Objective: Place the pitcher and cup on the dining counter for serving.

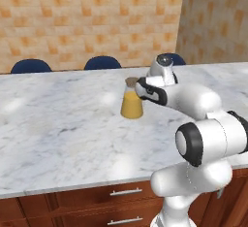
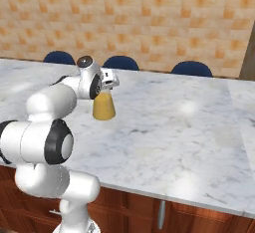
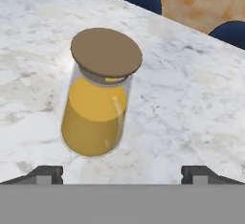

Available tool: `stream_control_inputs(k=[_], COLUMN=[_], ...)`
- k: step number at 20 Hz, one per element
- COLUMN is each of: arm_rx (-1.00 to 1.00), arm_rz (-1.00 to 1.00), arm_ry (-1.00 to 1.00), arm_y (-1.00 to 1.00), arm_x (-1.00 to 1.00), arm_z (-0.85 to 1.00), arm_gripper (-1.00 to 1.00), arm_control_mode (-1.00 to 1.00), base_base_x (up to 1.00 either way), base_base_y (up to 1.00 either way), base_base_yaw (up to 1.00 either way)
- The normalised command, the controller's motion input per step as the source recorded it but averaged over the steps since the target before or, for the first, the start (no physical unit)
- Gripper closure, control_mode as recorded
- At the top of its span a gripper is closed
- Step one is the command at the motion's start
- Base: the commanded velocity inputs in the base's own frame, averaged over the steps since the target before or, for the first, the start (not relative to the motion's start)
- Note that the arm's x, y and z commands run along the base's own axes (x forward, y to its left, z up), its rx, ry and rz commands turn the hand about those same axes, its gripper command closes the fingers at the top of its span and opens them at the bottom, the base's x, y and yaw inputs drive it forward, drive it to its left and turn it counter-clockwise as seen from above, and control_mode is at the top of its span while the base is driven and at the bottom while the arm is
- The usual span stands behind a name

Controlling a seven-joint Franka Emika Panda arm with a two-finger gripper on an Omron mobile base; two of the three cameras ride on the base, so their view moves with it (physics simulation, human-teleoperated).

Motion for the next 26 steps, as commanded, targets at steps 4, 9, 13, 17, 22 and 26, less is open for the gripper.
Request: stream_control_inputs(k=[4, 9, 13, 17, 22, 26], arm_rx=[0.06, 0.1, 0.04, 0.05, 0.04, 0.0], arm_rz=[-0.14, -0.05, 0.0, 0.0, 0.0, 0.0], arm_ry=[-0.01, 0.13, 0.27, 0.01, -0.06, 0.0], arm_y=[0.0, -0.12, -0.14, -0.03, 0.0, 0.0], arm_x=[-1.0, -0.94, -0.7, -0.92, -0.79, 0.0], arm_z=[0.66, 0.78, 0.86, 0.23, -0.03, 0.0], arm_gripper=[-1.0, -1.0, -1.0, -1.0, -1.0, -1.0], arm_control_mode=[-1.0, -1.0, -1.0, -1.0, 1.0, 1.0], base_base_x=[0.0, 0.0, 0.0, 0.0, -0.2, -1.0], base_base_y=[0.0, 0.0, 0.0, 0.0, 0.0, 0.04], base_base_yaw=[0.0, 0.0, 0.0, 0.0, -0.01, -0.18])
